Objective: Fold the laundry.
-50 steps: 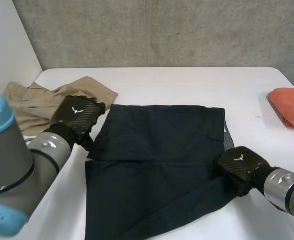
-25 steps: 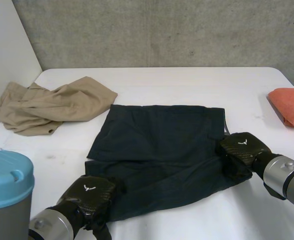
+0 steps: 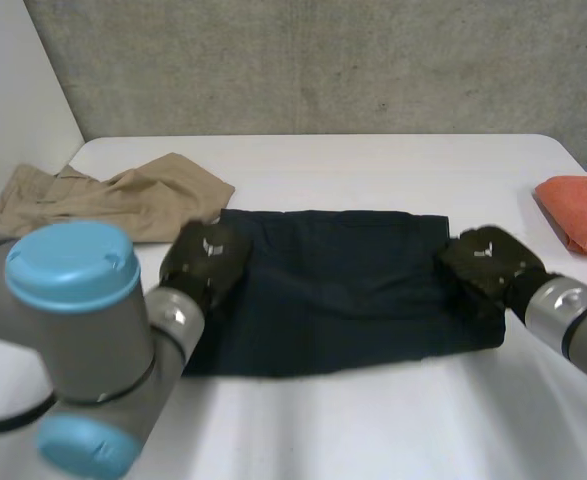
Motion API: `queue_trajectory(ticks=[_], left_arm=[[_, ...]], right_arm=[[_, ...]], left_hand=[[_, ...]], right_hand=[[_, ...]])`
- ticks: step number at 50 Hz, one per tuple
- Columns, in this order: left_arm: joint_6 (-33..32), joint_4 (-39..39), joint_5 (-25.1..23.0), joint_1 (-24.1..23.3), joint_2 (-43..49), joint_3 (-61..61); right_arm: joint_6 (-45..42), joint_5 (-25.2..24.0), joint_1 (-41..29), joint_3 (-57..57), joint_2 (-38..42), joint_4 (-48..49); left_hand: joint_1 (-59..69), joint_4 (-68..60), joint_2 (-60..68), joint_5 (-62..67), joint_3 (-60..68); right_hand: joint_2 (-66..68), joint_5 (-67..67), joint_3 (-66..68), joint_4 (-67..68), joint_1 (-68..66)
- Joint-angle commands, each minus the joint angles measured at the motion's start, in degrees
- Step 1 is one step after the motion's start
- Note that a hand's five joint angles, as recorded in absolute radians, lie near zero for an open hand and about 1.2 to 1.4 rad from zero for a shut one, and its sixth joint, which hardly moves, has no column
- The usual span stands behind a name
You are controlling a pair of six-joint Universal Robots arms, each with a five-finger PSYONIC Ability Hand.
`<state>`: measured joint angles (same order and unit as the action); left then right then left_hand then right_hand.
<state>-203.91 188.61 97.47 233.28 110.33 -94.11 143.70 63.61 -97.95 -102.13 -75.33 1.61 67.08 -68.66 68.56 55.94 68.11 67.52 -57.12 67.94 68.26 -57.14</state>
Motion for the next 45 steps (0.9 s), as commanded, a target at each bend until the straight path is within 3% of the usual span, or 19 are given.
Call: queue_trajectory(ticks=[1, 7, 18, 23, 25, 26, 27, 33, 41, 45], left_arm=[[-13.1, 11.4, -0.3, 3.5, 15.1, 16.9], [-13.9, 12.3, -2.1, 5.7, 28.0, 31.9], [-14.1, 12.1, -6.0, 7.8, 48.9, 62.3], [-14.1, 12.0, -6.8, 7.8, 54.0, 67.5], [-14.0, 12.0, -6.9, 7.8, 54.3, 67.0], [-13.9, 12.1, -7.1, 7.8, 54.3, 66.4], [-13.7, 12.2, -7.0, 7.7, 54.2, 66.0], [-12.1, 12.4, -6.8, 7.5, 47.2, 58.4], [-3.1, 12.3, -6.6, 7.1, 30.5, 41.3], [0.1, 12.2, -6.6, 6.4, 20.4, 26.0]], right_arm=[[-0.3, 7.9, -5.1, 15.4, 12.2, 5.9], [-1.0, 16.4, -7.5, 28.7, 23.3, 9.4], [-1.2, 18.3, -7.8, 45.2, 39.4, 19.3], [-1.6, 18.4, -8.0, 52.8, 45.9, 19.4], [-1.6, 18.5, -8.0, 54.1, 47.2, 19.3], [-1.6, 18.5, -8.0, 54.5, 47.6, 19.2], [-1.6, 18.5, -8.0, 54.7, 48.0, 19.3], [-1.2, 18.7, -8.0, 52.8, 44.1, 19.3], [0.8, 19.0, -8.1, 38.5, 25.1, 18.6], [3.4, 18.6, -7.6, 27.9, 15.6, 10.9]], left_hand=[[12.9, -11.3, 11.4, 14.1, 11.9], [12.9, -11.3, 11.4, 14.1, 11.9], [12.9, -11.3, 11.4, 14.1, 11.9], [10.8, -9.2, 9.3, 11.9, 9.7], [-11.6, 13.2, -13.1, -10.5, -12.7], [-48.6, 50.2, -50.1, -47.4, -49.6], [-57.1, 58.7, -58.6, -55.9, -58.1], [-57.1, 58.7, -58.6, -55.9, -58.1], [-57.1, 58.7, -58.6, -55.9, -58.1], [-57.1, 58.7, -58.6, -55.9, -58.1]], right_hand=[[12.5, -12.9, 12.1, 11.7, -22.9], [12.5, -12.9, 12.1, 11.7, -22.9], [12.5, -12.9, 12.1, 11.7, -22.9], [12.5, -12.9, 12.1, 11.7, -22.9], [-14.5, 14.1, -15.0, -15.3, 4.2], [-36.4, 36.0, -36.8, -37.1, 26.0], [-57.5, 57.1, -57.9, -58.3, 47.1], [-57.5, 57.1, -57.9, -58.3, 47.1], [-57.5, 57.1, -57.9, -58.3, 47.1], [-57.5, 57.1, -57.9, -58.3, 47.1]])
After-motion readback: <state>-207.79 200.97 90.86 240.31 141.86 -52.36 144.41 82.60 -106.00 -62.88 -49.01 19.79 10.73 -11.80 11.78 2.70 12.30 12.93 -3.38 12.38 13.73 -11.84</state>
